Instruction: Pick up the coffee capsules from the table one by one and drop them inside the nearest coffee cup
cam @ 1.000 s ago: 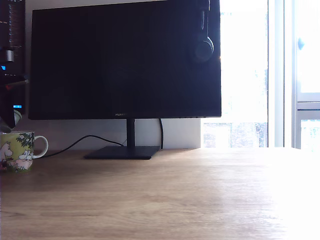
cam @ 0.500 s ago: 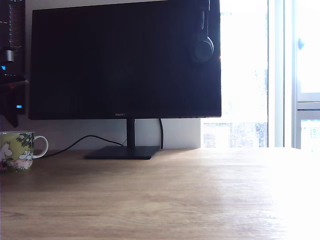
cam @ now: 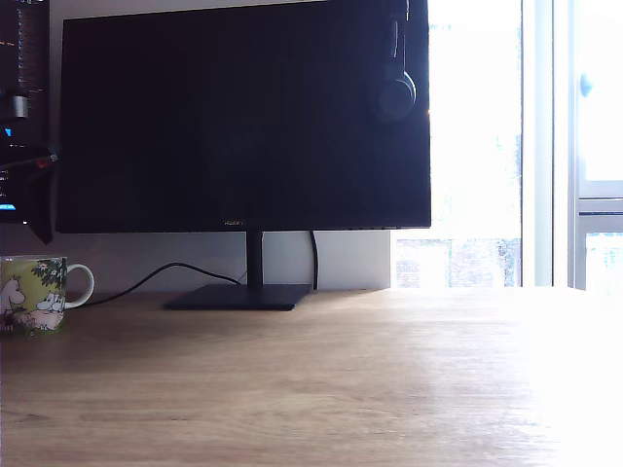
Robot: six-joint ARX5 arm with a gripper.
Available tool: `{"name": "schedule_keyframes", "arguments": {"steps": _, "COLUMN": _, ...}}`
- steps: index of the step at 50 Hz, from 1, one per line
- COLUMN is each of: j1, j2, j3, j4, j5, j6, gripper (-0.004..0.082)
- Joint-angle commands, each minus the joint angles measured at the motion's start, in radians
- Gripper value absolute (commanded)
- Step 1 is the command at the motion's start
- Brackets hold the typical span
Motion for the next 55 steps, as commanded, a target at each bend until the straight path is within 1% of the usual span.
{"name": "schedule_keyframes", "arguments": {"steps": 1, "j1": -0.005, "j2": -0.007, "j3": 0.008, "j4": 0.0, "j5": 0.006, "j6": 0.003, "gripper": 0.0539}}
{"name": "schedule_keyframes", "arguments": {"steps": 4, "j1": -0.005, "j2": -0.016, "j3": 0.008, "j4": -0.003, "j5": 0.017, "j6": 0.004, "gripper": 0.0409}}
{"name": "schedule_keyframes", "arguments": {"steps": 5, "j1": -0.005, "j2": -0.019, "j3": 0.008, "j4": -0.004, "j5": 0.022, "j6": 0.016, "gripper": 0.0367}}
{"name": "schedule_keyframes", "arguments": {"steps": 10, "j1": -0.005, "j2": -0.041, "j3": 0.008, "j4": -0.005, "j5": 0.05, "j6": 0.027, "gripper": 0.0055}}
{"name": "schedule_keyframes", "arguments": {"steps": 12, "j1": -0.005, "j2": -0.05, "j3": 0.008, "j4": -0.003, "j5": 0.063, "j6": 0.029, "gripper": -0.0033}}
{"name": "schedule_keyframes", "arguments": {"steps": 13, "j1": -0.005, "j2": -0.056, "j3": 0.008, "j4": -0.001, "j5": 0.068, "j6": 0.029, "gripper": -0.0019}}
{"name": "schedule_keyframes", "arguments": {"steps": 15, "j1": -0.005, "j2": -0.066, "j3": 0.008, "j4": 0.001, "j5": 0.077, "j6": 0.029, "gripper": -0.0019}}
{"name": "schedule_keyframes", "arguments": {"steps": 24, "j1": -0.016, "j2": -0.147, "j3": 0.0, "j4": 0.025, "j5": 0.089, "j6": 0.03, "gripper": -0.002}}
{"name": "schedule_keyframes", "arguments": {"steps": 29, "j1": -0.03, "j2": -0.221, "j3": -0.034, "j4": 0.081, "j5": 0.097, "j6": 0.029, "gripper": -0.002}}
{"name": "schedule_keyframes", "arguments": {"steps": 35, "j1": -0.045, "j2": -0.325, "j3": -0.105, "j4": 0.155, "j5": 0.123, "j6": 0.029, "gripper": -0.002}}
{"name": "schedule_keyframes", "arguments": {"steps": 39, "j1": -0.055, "j2": -0.395, "j3": -0.172, "j4": 0.224, "j5": 0.122, "j6": 0.027, "gripper": -0.002}}
{"name": "schedule_keyframes", "arguments": {"steps": 40, "j1": -0.056, "j2": -0.415, "j3": -0.192, "j4": 0.243, "j5": 0.122, "j6": 0.016, "gripper": -0.002}}
{"name": "schedule_keyframes", "arguments": {"steps": 42, "j1": -0.061, "j2": -0.454, "j3": -0.234, "j4": 0.282, "j5": 0.12, "j6": 0.013, "gripper": -0.002}}
{"name": "schedule_keyframes", "arguments": {"steps": 43, "j1": -0.062, "j2": -0.471, "j3": -0.253, "j4": 0.3, "j5": 0.114, "j6": -0.006, "gripper": -0.0019}}
{"name": "schedule_keyframes", "arguments": {"steps": 44, "j1": -0.063, "j2": -0.493, "j3": -0.276, "j4": 0.322, "j5": 0.109, "j6": -0.012, "gripper": -0.0019}}
{"name": "schedule_keyframes", "arguments": {"steps": 49, "j1": -0.068, "j2": -0.595, "j3": -0.399, "j4": 0.423, "j5": 0.084, "j6": -0.029, "gripper": -0.002}}
{"name": "schedule_keyframes", "arguments": {"steps": 52, "j1": -0.068, "j2": -0.66, "j3": -0.473, "j4": 0.48, "j5": 0.08, "j6": -0.04, "gripper": -0.0019}}
{"name": "schedule_keyframes", "arguments": {"steps": 54, "j1": -0.068, "j2": -0.697, "j3": -0.517, "j4": 0.506, "j5": 0.077, "j6": -0.059, "gripper": -0.002}}
{"name": "schedule_keyframes", "arguments": {"steps": 55, "j1": -0.068, "j2": -0.717, "j3": -0.539, "j4": 0.515, "j5": 0.078, "j6": -0.059, "gripper": -0.0019}}
